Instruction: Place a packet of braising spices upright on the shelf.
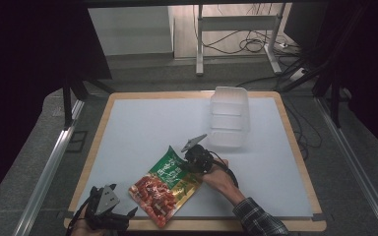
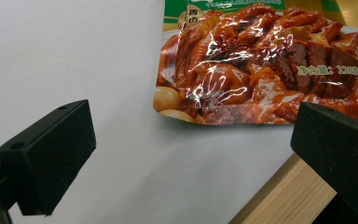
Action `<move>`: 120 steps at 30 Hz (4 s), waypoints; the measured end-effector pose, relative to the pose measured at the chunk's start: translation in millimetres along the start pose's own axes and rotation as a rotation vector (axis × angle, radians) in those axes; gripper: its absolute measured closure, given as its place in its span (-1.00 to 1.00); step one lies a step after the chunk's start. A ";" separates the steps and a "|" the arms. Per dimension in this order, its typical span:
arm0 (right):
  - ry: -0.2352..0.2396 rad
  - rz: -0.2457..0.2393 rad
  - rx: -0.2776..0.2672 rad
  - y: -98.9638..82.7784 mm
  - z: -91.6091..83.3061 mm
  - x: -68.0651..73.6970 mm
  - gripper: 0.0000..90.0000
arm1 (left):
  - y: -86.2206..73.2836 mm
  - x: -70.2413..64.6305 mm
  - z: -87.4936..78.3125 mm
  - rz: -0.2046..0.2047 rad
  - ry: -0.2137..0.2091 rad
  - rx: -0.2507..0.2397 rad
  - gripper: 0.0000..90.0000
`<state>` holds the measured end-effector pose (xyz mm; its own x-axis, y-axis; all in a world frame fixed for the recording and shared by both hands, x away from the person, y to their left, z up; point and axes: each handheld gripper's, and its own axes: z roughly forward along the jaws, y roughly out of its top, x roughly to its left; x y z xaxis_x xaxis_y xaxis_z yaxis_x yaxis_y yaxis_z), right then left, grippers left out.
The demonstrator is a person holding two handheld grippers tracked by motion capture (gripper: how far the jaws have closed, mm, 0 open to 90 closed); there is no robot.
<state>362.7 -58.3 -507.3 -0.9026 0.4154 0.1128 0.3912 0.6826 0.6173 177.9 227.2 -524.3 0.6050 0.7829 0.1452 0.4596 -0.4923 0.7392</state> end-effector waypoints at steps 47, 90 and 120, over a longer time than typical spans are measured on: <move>0.007 -0.066 -0.246 97.5 -148.5 12.8 0.97 | -1.1 2.0 -2.0 -0.029 0.018 -0.019 -1.00; -0.170 -0.047 -0.349 138.2 -218.7 -94.9 0.98 | -2.1 4.7 -2.8 -0.066 0.016 -0.028 -1.00; -0.199 0.042 -0.247 74.2 -232.4 -132.0 0.98 | -2.8 6.0 -4.4 -0.087 0.027 -0.036 -1.00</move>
<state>469.2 -202.2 -295.5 -0.8242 0.5662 0.0027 0.3502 0.5060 0.7883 177.4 235.0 -522.6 0.5459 0.8322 0.0972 0.4852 -0.4086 0.7730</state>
